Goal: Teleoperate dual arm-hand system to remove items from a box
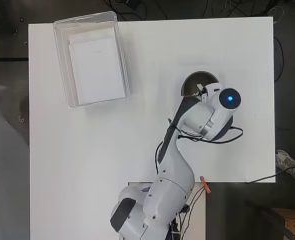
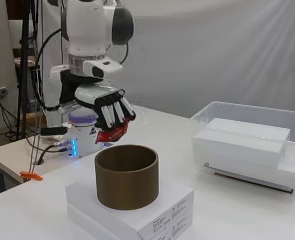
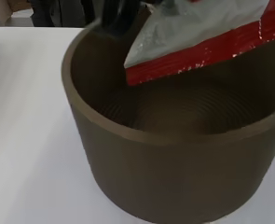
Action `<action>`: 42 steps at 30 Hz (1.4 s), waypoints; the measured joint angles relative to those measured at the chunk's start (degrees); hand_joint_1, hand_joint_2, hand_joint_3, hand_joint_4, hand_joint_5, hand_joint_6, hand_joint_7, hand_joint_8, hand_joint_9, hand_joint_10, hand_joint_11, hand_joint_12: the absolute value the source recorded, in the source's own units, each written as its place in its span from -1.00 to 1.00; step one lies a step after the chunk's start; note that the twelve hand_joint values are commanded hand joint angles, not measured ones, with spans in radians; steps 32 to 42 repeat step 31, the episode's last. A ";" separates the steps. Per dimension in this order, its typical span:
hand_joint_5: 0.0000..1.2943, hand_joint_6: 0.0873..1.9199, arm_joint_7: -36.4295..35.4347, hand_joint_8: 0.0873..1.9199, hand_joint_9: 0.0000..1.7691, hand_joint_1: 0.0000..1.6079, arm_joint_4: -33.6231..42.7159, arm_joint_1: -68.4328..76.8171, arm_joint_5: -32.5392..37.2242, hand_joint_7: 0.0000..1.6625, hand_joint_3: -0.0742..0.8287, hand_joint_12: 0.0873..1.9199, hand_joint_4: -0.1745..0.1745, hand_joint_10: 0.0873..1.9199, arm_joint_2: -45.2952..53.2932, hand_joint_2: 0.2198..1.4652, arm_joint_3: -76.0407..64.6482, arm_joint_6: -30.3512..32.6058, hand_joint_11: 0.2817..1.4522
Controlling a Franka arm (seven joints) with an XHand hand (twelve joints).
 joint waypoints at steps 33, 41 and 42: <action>-0.75 -1.00 11.68 -1.00 -0.67 -0.97 6.25 7.64 -0.43 -0.77 -0.84 -1.00 0.10 -1.00 -9.36 0.01 2.65 -6.81 -0.67; -0.75 -1.00 11.68 -1.00 -0.67 -0.97 6.25 7.64 -0.43 -0.77 -0.84 -1.00 0.10 -1.00 -9.36 0.01 2.65 -6.81 -0.67; -0.75 -1.00 11.68 -1.00 -0.67 -0.97 6.25 7.64 -0.43 -0.77 -0.84 -1.00 0.10 -1.00 -9.36 0.01 2.65 -6.81 -0.67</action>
